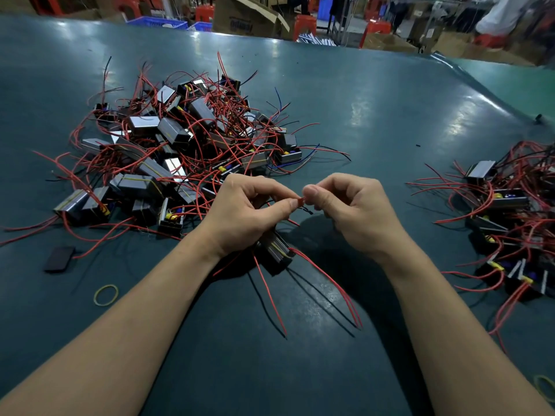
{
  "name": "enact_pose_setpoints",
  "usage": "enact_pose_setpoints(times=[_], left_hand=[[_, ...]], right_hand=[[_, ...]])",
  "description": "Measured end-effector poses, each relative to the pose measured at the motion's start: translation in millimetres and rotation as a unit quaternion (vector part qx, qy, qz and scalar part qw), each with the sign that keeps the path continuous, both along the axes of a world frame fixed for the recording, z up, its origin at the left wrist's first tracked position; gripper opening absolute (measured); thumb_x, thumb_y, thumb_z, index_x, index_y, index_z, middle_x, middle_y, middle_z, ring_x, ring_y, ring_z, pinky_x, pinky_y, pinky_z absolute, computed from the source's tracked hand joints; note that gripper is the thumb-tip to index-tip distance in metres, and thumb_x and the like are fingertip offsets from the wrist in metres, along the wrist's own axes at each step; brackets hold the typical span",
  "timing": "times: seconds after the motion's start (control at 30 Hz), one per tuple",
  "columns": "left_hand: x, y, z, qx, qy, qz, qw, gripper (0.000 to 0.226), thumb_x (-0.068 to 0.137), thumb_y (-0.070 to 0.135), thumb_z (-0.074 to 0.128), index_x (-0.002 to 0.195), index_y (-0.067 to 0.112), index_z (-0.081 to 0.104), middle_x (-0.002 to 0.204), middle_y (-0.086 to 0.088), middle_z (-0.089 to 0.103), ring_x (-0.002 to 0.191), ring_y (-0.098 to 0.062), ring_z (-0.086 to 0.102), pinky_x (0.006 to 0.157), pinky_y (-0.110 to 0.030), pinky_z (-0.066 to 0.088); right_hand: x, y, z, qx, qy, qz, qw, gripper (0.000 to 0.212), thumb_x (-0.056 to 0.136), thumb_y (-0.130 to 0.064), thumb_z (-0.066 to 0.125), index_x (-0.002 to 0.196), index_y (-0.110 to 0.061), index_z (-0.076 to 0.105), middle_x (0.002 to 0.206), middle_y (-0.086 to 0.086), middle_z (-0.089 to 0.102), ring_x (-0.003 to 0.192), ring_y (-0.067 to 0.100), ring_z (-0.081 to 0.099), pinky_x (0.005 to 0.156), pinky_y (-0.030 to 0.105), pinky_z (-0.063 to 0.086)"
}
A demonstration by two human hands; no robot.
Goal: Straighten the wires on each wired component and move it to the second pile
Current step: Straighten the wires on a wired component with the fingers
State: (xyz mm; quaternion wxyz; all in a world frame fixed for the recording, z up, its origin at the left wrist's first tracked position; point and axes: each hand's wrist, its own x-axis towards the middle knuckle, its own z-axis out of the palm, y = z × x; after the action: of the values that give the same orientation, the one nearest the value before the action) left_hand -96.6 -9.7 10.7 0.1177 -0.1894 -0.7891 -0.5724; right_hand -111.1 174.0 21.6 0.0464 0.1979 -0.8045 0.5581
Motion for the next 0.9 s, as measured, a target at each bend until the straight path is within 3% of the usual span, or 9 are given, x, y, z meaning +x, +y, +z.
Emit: enact_pose_setpoints(times=[0.13, 0.23, 0.3, 0.4, 0.47, 0.53, 0.63, 0.8, 0.9], left_hand=[[0, 4, -2, -0.044, 0.035, 0.043, 0.998, 0.009, 0.079, 0.012, 0.073, 0.085, 0.007, 0.077, 0.076, 0.0, 0.071, 0.072, -0.005, 0.062, 0.072, -0.019, 0.044], [0, 6, -3, -0.068, 0.043, 0.062, 0.995, 0.005, 0.08, 0.007, 0.074, 0.083, 0.01, 0.077, 0.074, 0.004, 0.07, 0.07, 0.0, 0.059, 0.071, -0.014, 0.041], [-1, 5, -3, -0.057, 0.03, 0.075, 0.995, 0.01, 0.081, 0.003, 0.074, 0.084, 0.011, 0.077, 0.074, 0.01, 0.069, 0.069, 0.003, 0.06, 0.069, -0.011, 0.041], [-2, 4, -1, -0.033, 0.014, 0.08, 0.996, 0.008, 0.082, 0.003, 0.074, 0.085, 0.01, 0.077, 0.075, 0.009, 0.07, 0.069, 0.004, 0.062, 0.068, -0.012, 0.044], [-1, 5, 1, -0.033, 0.003, 0.082, 0.996, 0.008, 0.082, 0.004, 0.074, 0.085, 0.011, 0.077, 0.074, 0.007, 0.07, 0.068, 0.003, 0.063, 0.069, -0.013, 0.045], [-1, 5, 1, -0.035, -0.007, 0.075, 0.997, 0.008, 0.082, 0.003, 0.074, 0.084, 0.01, 0.077, 0.074, 0.006, 0.071, 0.068, 0.004, 0.063, 0.069, -0.012, 0.045], [0, 5, 1, -0.041, -0.016, 0.059, 0.997, 0.008, 0.082, 0.003, 0.074, 0.084, 0.009, 0.077, 0.073, 0.009, 0.07, 0.067, 0.004, 0.063, 0.068, -0.01, 0.044], [0, 3, 1, -0.049, -0.02, 0.033, 0.998, 0.008, 0.083, 0.004, 0.074, 0.085, 0.011, 0.078, 0.072, 0.007, 0.071, 0.066, 0.003, 0.062, 0.067, -0.012, 0.044], [0, 2, 0, -0.048, -0.016, 0.022, 0.998, 0.007, 0.083, 0.005, 0.075, 0.086, 0.01, 0.078, 0.072, 0.006, 0.07, 0.066, 0.002, 0.062, 0.065, -0.012, 0.043]], right_hand=[[3, -6, -2, 0.102, 0.063, -0.084, 0.989, 0.028, 0.09, -0.027, 0.068, 0.067, -0.013, 0.06, 0.048, -0.012, 0.046, 0.048, 0.004, 0.043, 0.05, 0.014, 0.03], [9, -19, -6, 0.174, 0.151, -0.153, 0.961, 0.03, 0.09, -0.025, 0.067, 0.065, -0.011, 0.057, 0.054, -0.009, 0.046, 0.053, 0.012, 0.044, 0.056, 0.031, 0.037], [10, -18, -4, 0.175, 0.187, -0.139, 0.957, 0.028, 0.091, -0.025, 0.068, 0.07, -0.007, 0.063, 0.062, -0.002, 0.054, 0.059, 0.019, 0.049, 0.06, 0.035, 0.042], [5, 0, 4, 0.147, 0.185, -0.058, 0.97, 0.014, 0.084, -0.023, 0.075, 0.087, -0.009, 0.073, 0.075, -0.001, 0.062, 0.065, 0.012, 0.055, 0.063, 0.02, 0.045], [2, 11, 6, 0.117, 0.165, -0.033, 0.979, 0.027, 0.081, -0.009, 0.077, 0.107, -0.014, 0.071, 0.085, -0.002, 0.062, 0.07, 0.01, 0.057, 0.064, 0.015, 0.046], [0, 13, 2, 0.143, 0.192, -0.017, 0.971, 0.041, 0.08, -0.001, 0.075, 0.119, -0.014, 0.069, 0.09, 0.004, 0.065, 0.074, 0.017, 0.06, 0.068, 0.025, 0.052], [-1, 7, -2, 0.166, 0.26, -0.024, 0.951, 0.03, 0.081, -0.005, 0.076, 0.11, -0.009, 0.074, 0.085, 0.009, 0.068, 0.071, 0.027, 0.063, 0.064, 0.042, 0.053], [-4, 9, -3, 0.18, 0.268, -0.022, 0.946, 0.008, 0.085, -0.016, 0.074, 0.089, -0.012, 0.079, 0.072, 0.008, 0.063, 0.061, 0.027, 0.058, 0.055, 0.042, 0.049], [-3, 9, -1, 0.195, 0.26, -0.013, 0.946, 0.011, 0.087, -0.015, 0.071, 0.083, -0.007, 0.076, 0.068, 0.005, 0.061, 0.058, 0.02, 0.053, 0.054, 0.037, 0.046]])
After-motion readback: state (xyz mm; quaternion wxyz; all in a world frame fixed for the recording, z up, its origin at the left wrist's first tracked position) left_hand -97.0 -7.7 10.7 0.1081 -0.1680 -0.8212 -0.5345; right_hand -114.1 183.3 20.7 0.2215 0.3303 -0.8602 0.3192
